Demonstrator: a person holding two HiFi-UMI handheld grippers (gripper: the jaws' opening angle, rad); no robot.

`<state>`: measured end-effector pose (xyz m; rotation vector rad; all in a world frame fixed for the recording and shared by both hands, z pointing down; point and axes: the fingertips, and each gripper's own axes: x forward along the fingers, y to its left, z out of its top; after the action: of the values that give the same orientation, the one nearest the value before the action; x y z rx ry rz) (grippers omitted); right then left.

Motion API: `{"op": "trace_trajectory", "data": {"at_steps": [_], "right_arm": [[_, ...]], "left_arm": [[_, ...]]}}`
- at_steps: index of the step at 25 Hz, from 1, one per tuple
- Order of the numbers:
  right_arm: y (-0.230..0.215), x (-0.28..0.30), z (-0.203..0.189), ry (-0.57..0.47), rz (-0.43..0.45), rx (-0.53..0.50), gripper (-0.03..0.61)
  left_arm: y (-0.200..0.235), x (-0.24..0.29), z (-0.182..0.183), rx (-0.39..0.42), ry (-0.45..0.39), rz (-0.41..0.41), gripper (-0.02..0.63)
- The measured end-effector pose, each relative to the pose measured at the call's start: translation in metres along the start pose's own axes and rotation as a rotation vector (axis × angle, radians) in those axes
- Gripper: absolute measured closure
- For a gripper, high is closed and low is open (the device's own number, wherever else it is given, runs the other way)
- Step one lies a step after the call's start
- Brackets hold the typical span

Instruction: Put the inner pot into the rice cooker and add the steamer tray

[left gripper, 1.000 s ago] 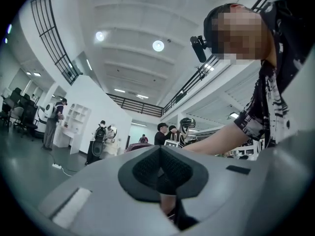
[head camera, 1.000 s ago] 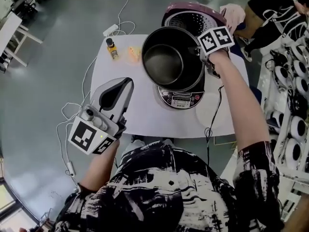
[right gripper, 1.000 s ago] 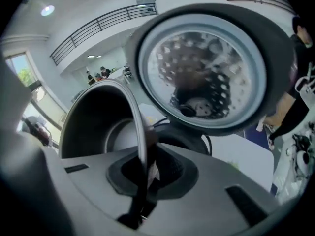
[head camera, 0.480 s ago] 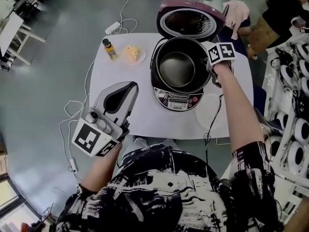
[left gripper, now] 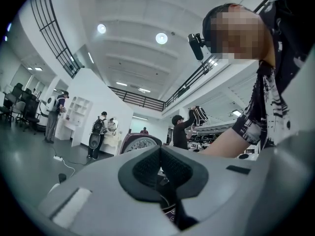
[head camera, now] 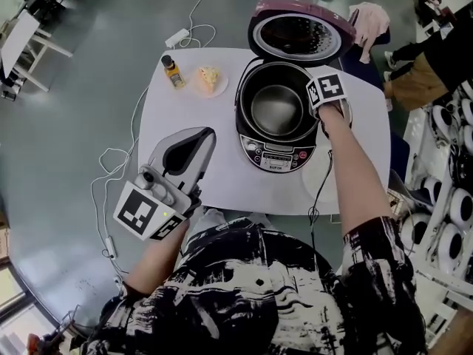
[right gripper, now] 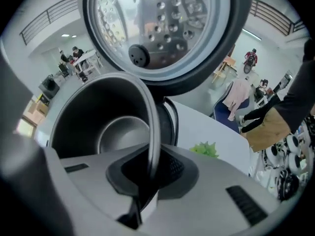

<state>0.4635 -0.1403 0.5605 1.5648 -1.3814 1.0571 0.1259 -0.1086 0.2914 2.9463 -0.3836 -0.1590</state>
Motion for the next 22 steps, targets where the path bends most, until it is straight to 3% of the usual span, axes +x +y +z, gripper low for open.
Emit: {"op": "trace_trajectory", "data": {"at_steps": [7, 13, 16, 19, 22], "right_arm": [[0.002, 0.009, -0.009, 0.054, -0.073, -0.132, 0.557], [0.003, 0.008, -0.008, 0.082, -0.157, -0.355, 0.522], [0.001, 0.006, -0.01, 0.066, -0.156, -0.312, 0.517], [-0.002, 0.004, -0.011, -0.004, -0.157, -0.194, 0.513], [0.001, 0.007, -0.017, -0.048, -0.217, -0.238, 0.467]], "left_arm": [[0.006, -0.005, 0.0, -0.009, 0.006, 0.009, 0.609], [0.006, -0.006, -0.001, -0.01, 0.003, -0.005, 0.609], [0.007, -0.005, 0.001, -0.009, 0.004, -0.011, 0.609], [0.006, -0.006, 0.001, -0.01, 0.006, -0.014, 0.609], [0.003, -0.006, 0.0, -0.011, 0.004, -0.018, 0.609]]}}
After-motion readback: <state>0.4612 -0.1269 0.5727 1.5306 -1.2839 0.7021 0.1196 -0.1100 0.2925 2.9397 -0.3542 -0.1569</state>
